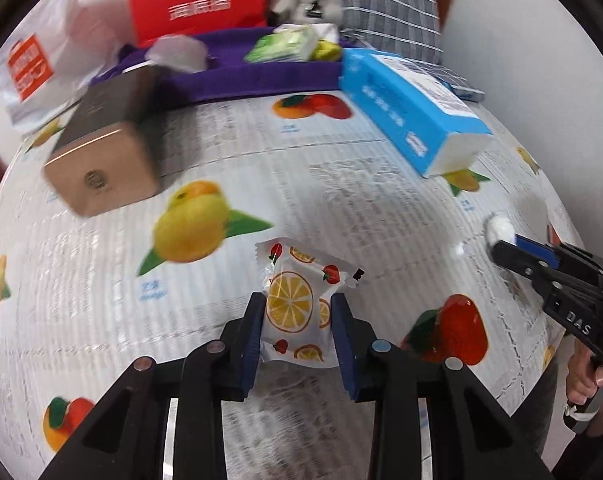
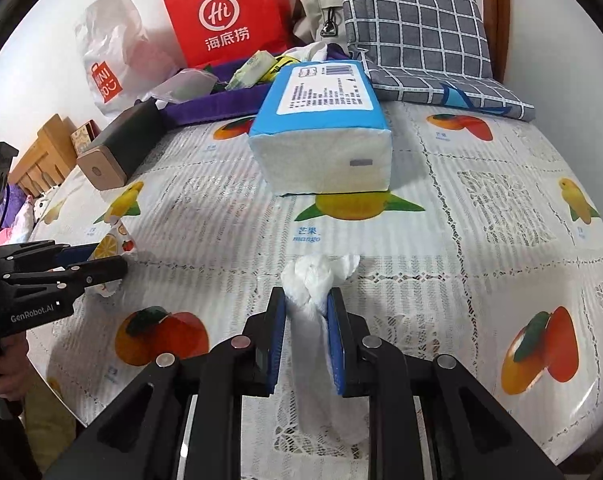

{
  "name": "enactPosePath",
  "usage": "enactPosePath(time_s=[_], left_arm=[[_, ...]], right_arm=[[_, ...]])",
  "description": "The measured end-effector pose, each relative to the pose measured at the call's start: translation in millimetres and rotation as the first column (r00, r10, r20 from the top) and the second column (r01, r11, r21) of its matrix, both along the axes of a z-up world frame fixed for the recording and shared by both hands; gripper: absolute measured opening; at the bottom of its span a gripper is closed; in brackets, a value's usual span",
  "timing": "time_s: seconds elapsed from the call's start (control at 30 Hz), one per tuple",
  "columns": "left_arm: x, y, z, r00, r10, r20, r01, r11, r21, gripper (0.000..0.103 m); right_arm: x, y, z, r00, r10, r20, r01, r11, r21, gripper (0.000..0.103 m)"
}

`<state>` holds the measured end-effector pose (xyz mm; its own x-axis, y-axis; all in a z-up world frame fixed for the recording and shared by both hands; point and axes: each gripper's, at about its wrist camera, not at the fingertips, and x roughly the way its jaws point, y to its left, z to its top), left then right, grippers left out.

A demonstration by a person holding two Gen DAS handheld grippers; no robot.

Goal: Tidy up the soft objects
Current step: 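Carry the packet in the left gripper and tissue in the right toward the purple towel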

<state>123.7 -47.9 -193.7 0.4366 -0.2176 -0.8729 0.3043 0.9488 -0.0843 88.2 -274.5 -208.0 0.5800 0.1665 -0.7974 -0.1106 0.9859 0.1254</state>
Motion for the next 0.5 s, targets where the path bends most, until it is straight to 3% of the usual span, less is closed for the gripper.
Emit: enactPosePath(time_s=[0.5], left_arm=[[8.4, 62.3, 8.2, 0.990, 0.141, -0.020, -0.141, 0.990, -0.023, 0.031]], right_arm=[[5.6, -2.8, 30.7, 1.000, 0.003, 0.028, -0.002, 1.000, -0.007, 0.020]])
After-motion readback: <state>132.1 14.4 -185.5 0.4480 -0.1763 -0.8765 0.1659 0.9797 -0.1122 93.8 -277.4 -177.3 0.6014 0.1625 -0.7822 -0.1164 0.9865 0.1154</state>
